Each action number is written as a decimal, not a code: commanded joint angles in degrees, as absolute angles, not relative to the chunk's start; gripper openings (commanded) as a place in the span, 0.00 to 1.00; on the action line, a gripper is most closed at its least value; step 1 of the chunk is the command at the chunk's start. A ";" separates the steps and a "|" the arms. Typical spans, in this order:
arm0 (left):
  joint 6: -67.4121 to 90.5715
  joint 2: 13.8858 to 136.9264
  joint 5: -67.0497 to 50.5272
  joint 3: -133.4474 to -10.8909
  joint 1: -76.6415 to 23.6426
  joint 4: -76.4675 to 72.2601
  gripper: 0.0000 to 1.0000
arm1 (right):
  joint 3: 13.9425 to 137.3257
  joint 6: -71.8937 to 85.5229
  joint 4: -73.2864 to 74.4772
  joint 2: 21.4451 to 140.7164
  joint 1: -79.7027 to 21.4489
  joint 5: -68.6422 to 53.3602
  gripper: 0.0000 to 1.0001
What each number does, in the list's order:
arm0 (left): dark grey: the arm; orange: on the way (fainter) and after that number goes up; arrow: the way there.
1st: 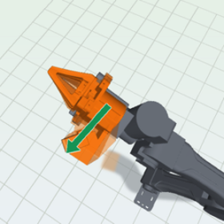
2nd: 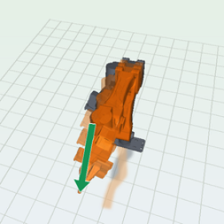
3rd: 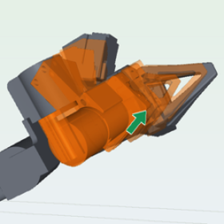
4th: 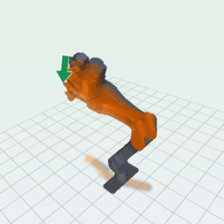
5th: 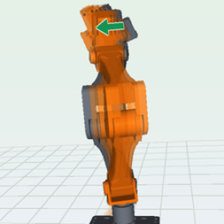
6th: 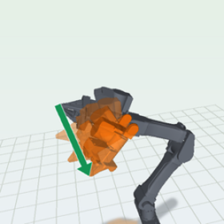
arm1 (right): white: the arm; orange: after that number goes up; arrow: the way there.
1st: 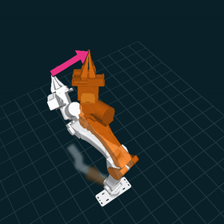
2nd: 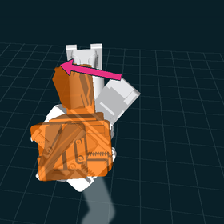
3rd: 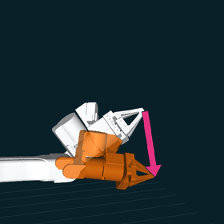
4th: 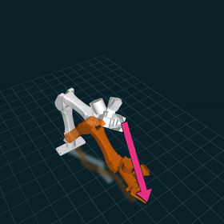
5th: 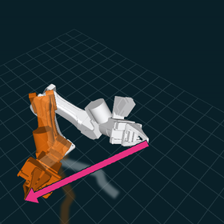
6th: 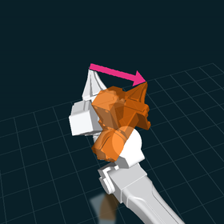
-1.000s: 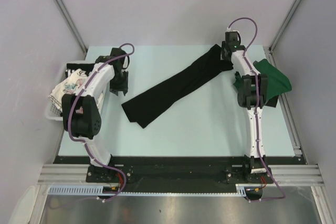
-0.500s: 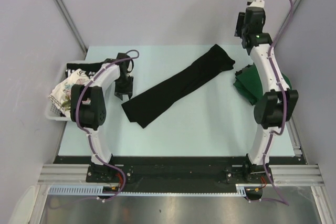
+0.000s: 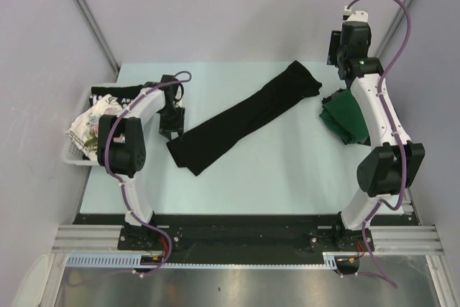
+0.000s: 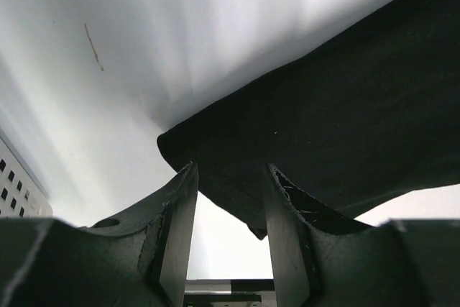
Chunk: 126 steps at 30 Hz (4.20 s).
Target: Fold and stack the t-shirts
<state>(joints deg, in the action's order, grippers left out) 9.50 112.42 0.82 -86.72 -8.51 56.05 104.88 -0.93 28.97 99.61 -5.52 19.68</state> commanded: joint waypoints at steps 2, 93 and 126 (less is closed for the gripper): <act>8.97 112.32 -0.09 -85.78 -8.88 57.04 0.47 | 101.43 -1.50 27.86 90.89 -5.89 20.92 0.57; 15.99 99.75 -5.89 -64.86 -42.62 62.14 0.01 | 105.47 5.10 27.77 92.63 -7.38 17.31 0.68; 12.30 116.64 12.65 -110.02 -37.97 73.04 0.40 | 93.25 7.56 28.30 89.28 -8.44 10.29 0.76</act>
<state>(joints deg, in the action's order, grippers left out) 13.47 116.03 10.87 -102.19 -39.48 71.92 95.66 7.05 30.87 90.76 -7.97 12.45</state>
